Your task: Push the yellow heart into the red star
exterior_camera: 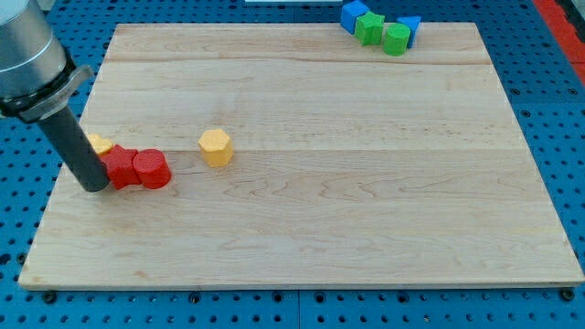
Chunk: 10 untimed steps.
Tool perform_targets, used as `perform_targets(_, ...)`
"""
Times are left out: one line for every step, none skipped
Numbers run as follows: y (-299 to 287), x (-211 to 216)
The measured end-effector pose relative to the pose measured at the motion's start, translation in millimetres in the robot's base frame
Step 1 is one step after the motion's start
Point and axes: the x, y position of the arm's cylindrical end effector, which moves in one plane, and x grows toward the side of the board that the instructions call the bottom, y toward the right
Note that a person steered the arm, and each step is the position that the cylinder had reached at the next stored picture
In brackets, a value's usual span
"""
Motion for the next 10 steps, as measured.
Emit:
perform_targets(22,-9)
perform_targets(41,-13)
perform_targets(18,10)
perform_targets(-15,20)
perform_targets(-17,-41)
perform_targets(-17,-69)
perform_targets(-47,-55)
perform_targets(-45,-106)
perform_targets(-13,-101)
perform_targets(43,-96)
